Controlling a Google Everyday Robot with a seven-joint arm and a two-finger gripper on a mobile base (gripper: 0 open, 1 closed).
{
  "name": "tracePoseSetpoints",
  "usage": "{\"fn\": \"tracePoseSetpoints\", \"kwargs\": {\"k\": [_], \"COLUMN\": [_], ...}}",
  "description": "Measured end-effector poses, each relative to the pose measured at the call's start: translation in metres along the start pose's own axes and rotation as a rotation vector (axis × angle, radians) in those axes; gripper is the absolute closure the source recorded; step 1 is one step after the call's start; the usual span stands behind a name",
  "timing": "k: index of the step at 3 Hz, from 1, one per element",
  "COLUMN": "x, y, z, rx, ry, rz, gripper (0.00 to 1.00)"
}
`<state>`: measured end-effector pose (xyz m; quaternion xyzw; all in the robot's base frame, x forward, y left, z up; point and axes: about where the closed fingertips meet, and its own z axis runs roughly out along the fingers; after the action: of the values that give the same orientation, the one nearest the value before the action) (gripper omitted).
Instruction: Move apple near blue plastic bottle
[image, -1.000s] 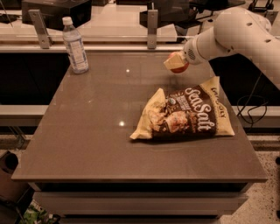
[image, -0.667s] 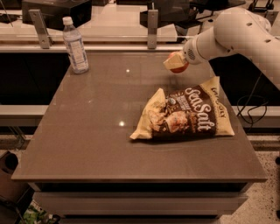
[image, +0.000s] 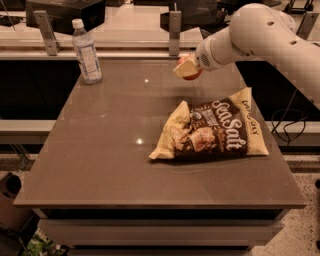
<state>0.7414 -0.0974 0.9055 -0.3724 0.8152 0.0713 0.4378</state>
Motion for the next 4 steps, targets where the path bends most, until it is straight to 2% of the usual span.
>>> {"fn": "tracePoseSetpoints", "kwargs": {"k": [1,3,4], "x": [-0.016,-0.048,-0.067], "y": [0.026,0.087,0.121], "z": [0.017,0.056,0.073], "rx": [-0.056,-0.194,-0.251], "ry": [-0.035,-0.126,-0.145], "rz": [-0.036,-0.031,-0.052], "gripper": [1.0,1.0,1.0]}}
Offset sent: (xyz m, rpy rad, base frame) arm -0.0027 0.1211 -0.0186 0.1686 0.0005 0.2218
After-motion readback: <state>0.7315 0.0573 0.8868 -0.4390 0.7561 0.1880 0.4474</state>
